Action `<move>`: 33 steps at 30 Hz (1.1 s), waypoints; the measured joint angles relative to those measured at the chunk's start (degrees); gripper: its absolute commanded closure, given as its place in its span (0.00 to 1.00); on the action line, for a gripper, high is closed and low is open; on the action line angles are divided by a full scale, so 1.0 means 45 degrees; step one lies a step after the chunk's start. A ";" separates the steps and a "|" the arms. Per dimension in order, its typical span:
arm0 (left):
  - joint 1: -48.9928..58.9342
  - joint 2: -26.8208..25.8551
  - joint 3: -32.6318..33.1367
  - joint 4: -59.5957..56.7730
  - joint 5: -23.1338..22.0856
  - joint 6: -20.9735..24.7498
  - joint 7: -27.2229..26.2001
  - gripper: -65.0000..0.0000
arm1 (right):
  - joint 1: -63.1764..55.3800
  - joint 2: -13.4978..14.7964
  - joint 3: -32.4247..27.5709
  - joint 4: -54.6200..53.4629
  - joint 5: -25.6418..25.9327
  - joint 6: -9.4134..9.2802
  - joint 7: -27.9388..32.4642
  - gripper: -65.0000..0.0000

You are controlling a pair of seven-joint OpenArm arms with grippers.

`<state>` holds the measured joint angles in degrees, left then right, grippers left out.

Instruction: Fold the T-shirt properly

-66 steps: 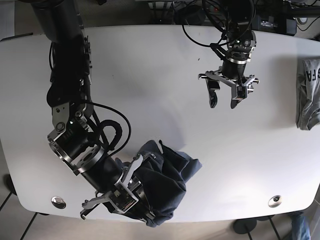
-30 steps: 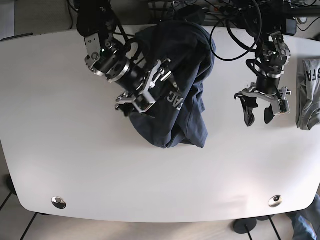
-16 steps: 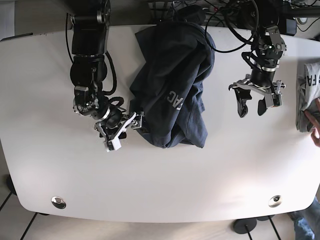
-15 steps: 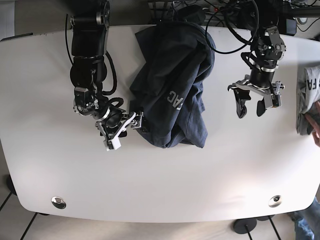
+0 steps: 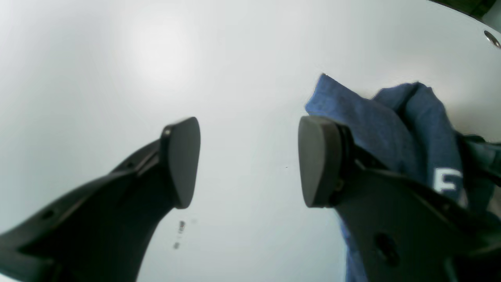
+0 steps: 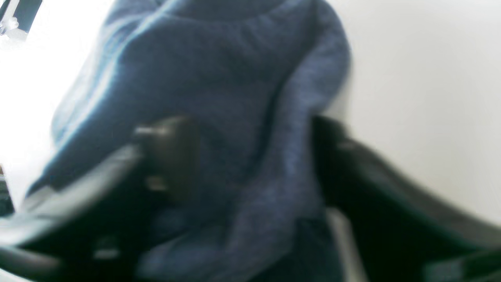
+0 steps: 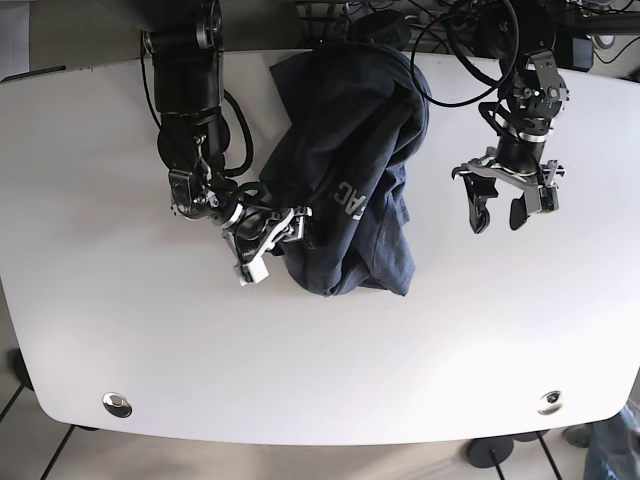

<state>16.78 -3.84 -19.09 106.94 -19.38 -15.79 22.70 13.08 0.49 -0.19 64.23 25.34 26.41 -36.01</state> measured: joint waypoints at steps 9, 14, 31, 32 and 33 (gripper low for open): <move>0.1394 0.0112 0.0529 0.0602 0.0000 -0.2725 0.0010 0.43 | 0.1593 0.0427 -0.0141 0.0879 -0.0403 -0.0097 -0.0272 0.97; 0.1778 0.0107 0.0529 0.0602 0.0039 -0.3507 0.0053 0.43 | 0.3468 0.1209 -0.0063 0.2958 -0.0384 -0.0112 -0.1394 0.97; 0.1151 -0.0087 0.5600 -0.0068 0.0107 -0.2472 -0.0223 0.43 | 0.5474 0.2205 0.1020 0.8043 -0.0340 -0.0049 -0.4206 0.97; 0.0733 -0.0126 0.5979 -0.0491 0.0209 -0.2263 -0.0010 0.43 | 0.5464 0.2268 0.1030 0.8043 -0.0364 -0.0058 -0.4303 0.97; 0.0452 -0.0136 0.6329 -0.0797 0.0321 -0.2040 -0.0010 0.43 | 0.5455 0.2302 0.1035 0.8038 -0.0398 -0.0053 -0.4303 0.97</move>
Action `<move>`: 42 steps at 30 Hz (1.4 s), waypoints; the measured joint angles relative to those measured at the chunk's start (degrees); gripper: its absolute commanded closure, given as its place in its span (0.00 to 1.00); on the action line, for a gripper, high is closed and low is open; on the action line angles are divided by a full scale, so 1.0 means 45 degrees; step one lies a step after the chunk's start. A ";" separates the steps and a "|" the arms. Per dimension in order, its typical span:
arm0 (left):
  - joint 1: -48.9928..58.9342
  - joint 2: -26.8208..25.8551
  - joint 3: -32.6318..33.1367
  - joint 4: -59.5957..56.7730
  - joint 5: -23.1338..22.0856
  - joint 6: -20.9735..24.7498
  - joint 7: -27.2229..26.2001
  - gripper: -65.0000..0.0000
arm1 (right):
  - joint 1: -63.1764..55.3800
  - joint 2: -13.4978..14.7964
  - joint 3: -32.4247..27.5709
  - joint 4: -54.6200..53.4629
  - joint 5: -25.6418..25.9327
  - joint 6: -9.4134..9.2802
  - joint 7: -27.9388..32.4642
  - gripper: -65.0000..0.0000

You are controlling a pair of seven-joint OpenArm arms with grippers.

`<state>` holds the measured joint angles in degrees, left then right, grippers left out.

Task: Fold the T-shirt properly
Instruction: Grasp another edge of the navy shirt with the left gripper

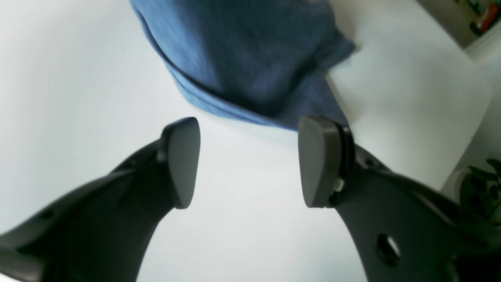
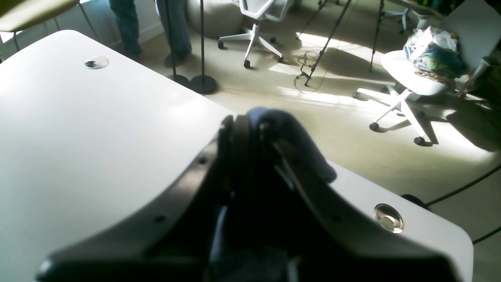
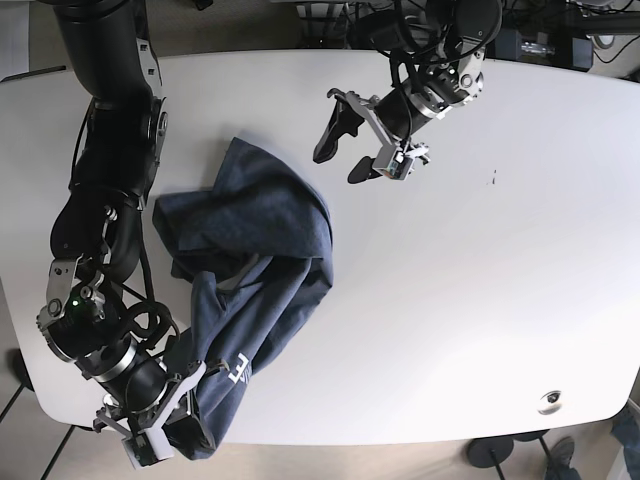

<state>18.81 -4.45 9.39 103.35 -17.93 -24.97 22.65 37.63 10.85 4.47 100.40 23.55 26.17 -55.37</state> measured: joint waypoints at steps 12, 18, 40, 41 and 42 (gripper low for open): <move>-0.2880 0.1088 0.4201 -0.3279 0.4235 0.0209 -0.0651 0.42 | -0.0748 -0.0019 -0.0010 0.0024 0.0058 0.0053 0.0005 0.97; -0.3988 0.1088 0.5319 -0.4444 0.4226 0.0180 -0.0680 0.42 | -0.0923 0.0000 0.0024 0.0029 0.0058 0.0053 0.0005 0.97; -0.4420 -0.1603 0.0228 -0.4226 0.4167 0.0146 0.1384 1.00 | -0.0928 0.0058 0.0709 0.0418 0.0049 0.0053 0.0005 0.97; -0.4337 -0.1613 -0.0578 -0.3954 0.4255 0.0136 0.1695 1.00 | -0.0928 0.0053 0.0709 0.0418 0.0049 0.0053 0.0005 0.97; -0.4318 -0.1588 -0.1156 -0.3677 0.4269 -0.0199 0.1724 1.00 | -0.0928 0.0058 0.0709 0.0418 0.0049 0.0053 0.0010 0.97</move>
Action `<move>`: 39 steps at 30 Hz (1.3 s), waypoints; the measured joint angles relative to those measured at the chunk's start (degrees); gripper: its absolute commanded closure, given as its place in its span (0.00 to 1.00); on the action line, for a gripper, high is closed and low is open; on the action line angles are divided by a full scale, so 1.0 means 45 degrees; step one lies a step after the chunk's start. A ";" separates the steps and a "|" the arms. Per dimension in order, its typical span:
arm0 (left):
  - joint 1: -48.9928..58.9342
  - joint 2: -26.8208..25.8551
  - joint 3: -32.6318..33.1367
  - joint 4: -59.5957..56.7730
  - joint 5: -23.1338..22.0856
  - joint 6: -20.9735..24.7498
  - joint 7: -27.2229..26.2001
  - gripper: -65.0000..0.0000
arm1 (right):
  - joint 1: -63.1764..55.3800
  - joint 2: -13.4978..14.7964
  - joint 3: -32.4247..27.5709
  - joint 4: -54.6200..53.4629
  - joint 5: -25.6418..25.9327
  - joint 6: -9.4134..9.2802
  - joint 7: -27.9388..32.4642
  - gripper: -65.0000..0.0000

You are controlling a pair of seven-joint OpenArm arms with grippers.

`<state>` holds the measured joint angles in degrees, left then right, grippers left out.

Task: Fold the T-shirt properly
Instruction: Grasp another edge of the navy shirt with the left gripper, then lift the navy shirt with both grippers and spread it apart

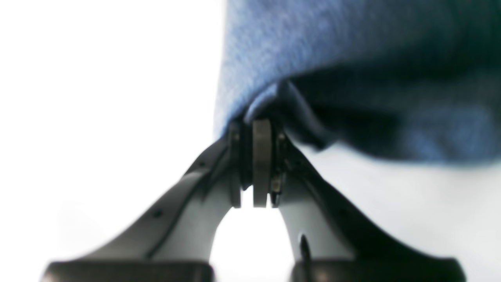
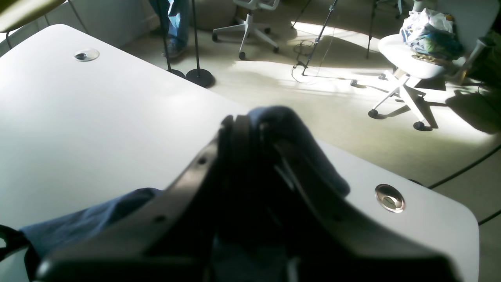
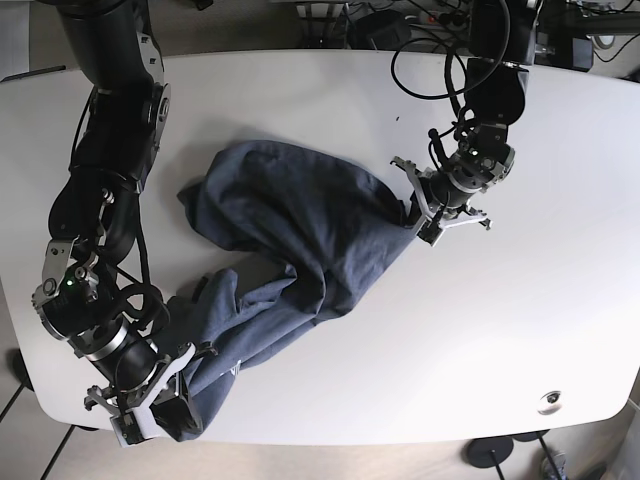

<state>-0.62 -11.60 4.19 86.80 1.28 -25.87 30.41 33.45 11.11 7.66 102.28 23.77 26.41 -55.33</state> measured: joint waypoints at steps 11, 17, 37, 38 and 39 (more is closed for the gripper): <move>0.0160 0.1292 -0.4410 0.2783 -0.0593 -0.2671 0.0403 1.00 | -0.0209 -0.0005 0.0034 0.0000 -0.0049 -0.0005 -0.0005 0.97; -0.1375 0.1583 -0.5425 0.4192 -0.0636 -0.2613 0.2497 1.00 | 0.0287 -0.0053 0.0024 -0.0165 -0.0063 -0.0010 0.0039 0.97; -1.0627 -0.2331 -0.6552 0.0568 -0.0855 -0.2613 0.4886 1.00 | 0.4216 0.1302 0.1588 -0.3580 -0.1355 0.0039 0.0913 0.97; -1.0166 -0.2312 -0.6839 0.0646 -0.0933 -0.2710 0.4721 1.00 | 0.3468 0.1297 0.1773 -0.3293 -0.1375 0.0039 0.0903 0.97; -0.9656 -0.2273 -0.7116 0.0685 -0.0923 -0.2987 0.4765 1.00 | 0.2623 0.1243 0.1953 -0.2997 -0.1375 0.0044 0.0884 0.97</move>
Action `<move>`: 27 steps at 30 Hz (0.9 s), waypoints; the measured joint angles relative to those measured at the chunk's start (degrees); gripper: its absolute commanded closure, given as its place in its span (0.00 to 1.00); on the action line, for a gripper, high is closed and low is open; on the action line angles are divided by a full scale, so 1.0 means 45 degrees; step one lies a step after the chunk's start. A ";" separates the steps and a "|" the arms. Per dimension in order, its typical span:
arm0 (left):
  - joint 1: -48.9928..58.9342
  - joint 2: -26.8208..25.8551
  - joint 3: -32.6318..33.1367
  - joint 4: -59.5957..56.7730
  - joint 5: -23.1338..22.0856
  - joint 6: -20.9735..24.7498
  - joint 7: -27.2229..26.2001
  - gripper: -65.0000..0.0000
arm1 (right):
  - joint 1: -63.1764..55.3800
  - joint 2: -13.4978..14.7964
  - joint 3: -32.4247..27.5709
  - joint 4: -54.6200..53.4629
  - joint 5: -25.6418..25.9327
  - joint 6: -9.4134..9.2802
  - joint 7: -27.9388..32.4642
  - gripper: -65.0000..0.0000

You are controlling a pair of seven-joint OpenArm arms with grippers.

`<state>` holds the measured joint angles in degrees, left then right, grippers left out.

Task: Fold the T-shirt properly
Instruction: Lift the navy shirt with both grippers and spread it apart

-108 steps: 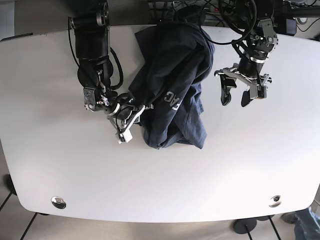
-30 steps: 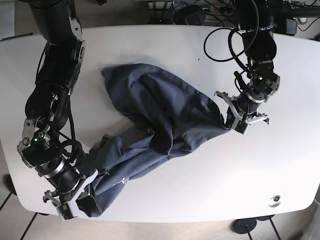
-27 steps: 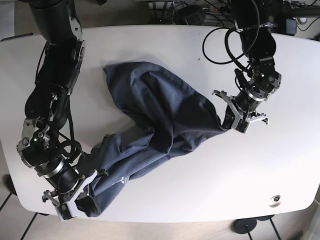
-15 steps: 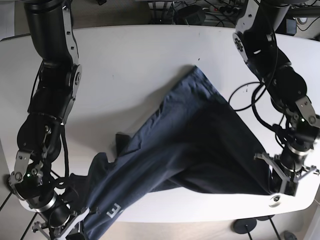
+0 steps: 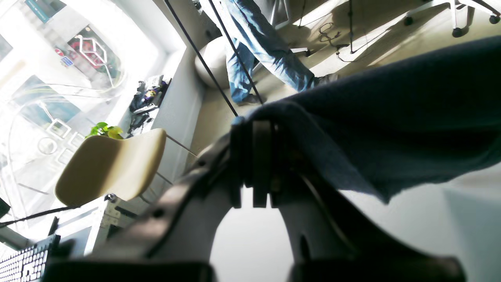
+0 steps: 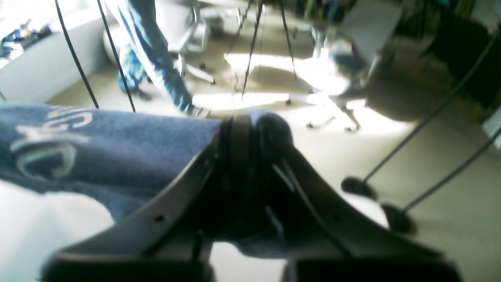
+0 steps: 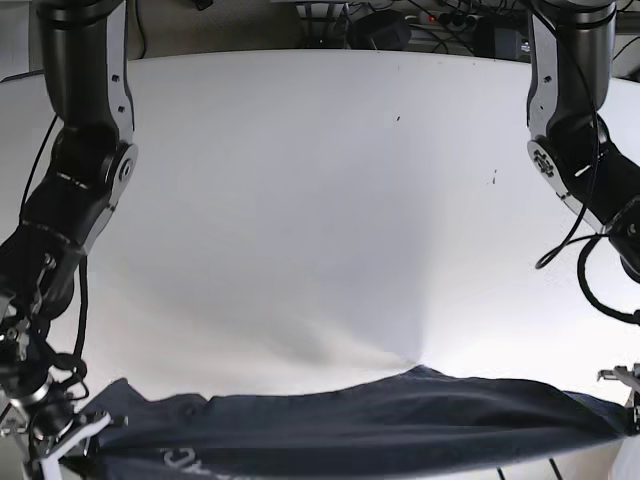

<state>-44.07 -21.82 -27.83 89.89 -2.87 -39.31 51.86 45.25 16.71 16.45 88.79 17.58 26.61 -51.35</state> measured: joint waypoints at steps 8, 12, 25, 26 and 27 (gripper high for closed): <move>0.5202 0.0646 -0.2448 0.1559 0.0151 -0.0233 0.0219 1.00 | -0.6946 -0.0986 0.1054 0.2293 0.1214 0.0044 -0.0073 0.97; 0.7587 0.1462 -0.3521 0.2059 0.0126 -0.0248 0.0204 1.00 | -0.9709 -0.1481 0.2059 0.2535 0.2317 -0.0053 -0.0073 0.97; 1.0958 0.2234 -0.5032 0.2414 0.0151 -0.0238 0.0160 1.00 | -1.4294 -0.1744 0.2433 0.3230 0.3730 -0.0049 0.0019 0.67; 1.1069 0.2234 -0.5032 0.2414 0.0151 -0.0233 0.0141 1.00 | -1.4455 -0.1744 0.2443 0.3541 0.3725 -0.0053 0.0019 0.54; 1.1157 0.2239 -0.5032 0.2429 0.0151 -0.0233 0.0141 1.00 | -1.4532 -0.1744 0.2443 0.3827 0.3725 -0.0058 0.0024 0.40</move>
<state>6.13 -11.75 -50.48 100.82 -2.20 -40.36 52.49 -20.14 8.86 27.44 106.02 34.35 26.35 -51.24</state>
